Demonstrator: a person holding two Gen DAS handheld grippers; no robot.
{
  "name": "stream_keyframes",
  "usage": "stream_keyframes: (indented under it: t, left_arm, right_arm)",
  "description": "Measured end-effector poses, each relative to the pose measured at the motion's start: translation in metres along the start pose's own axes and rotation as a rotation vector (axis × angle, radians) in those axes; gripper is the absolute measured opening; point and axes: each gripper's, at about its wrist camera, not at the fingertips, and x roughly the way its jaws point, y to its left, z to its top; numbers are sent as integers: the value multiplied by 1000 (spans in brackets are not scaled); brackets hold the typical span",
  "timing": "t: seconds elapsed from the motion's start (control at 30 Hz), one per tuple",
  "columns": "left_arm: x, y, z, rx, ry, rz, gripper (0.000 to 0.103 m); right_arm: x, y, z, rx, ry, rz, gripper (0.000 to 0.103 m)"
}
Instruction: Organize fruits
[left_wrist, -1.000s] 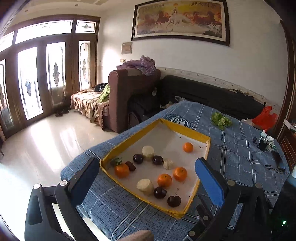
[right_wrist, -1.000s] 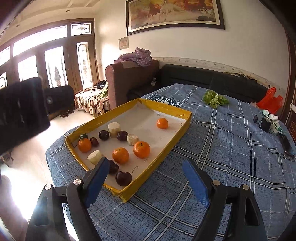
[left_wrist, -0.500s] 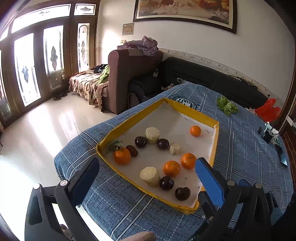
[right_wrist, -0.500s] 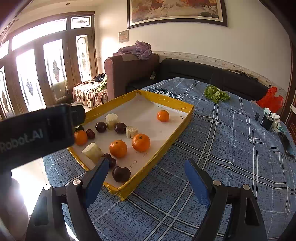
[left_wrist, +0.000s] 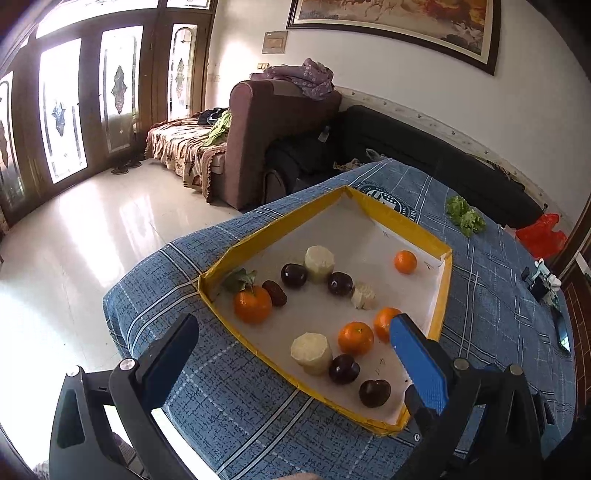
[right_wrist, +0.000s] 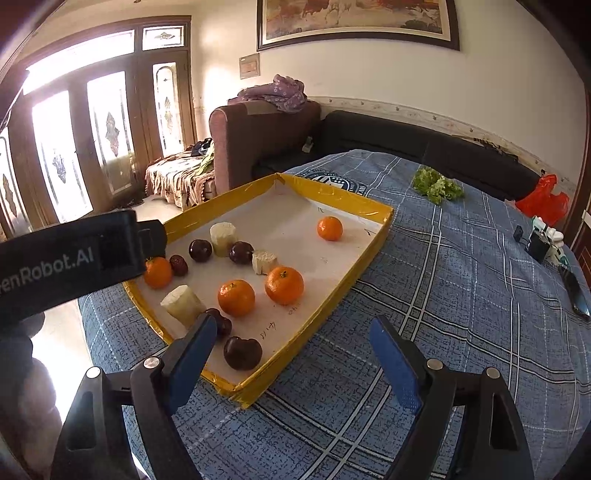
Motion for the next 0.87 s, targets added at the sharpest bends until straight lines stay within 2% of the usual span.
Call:
stream_keyframes:
  t: [0.53,0.77,0.87]
  left_arm:
    - [2,8,4,-5,11,18,103]
    - [-9,13,8,1,-43,65,103]
    - [-12,7,9,28,-42,68,103]
  right_arm:
    - [10,10,7,-19,14,13,89]
    - [14,19,10,-41,19,37,90]
    - [11,20,12,-43,7,46,90]
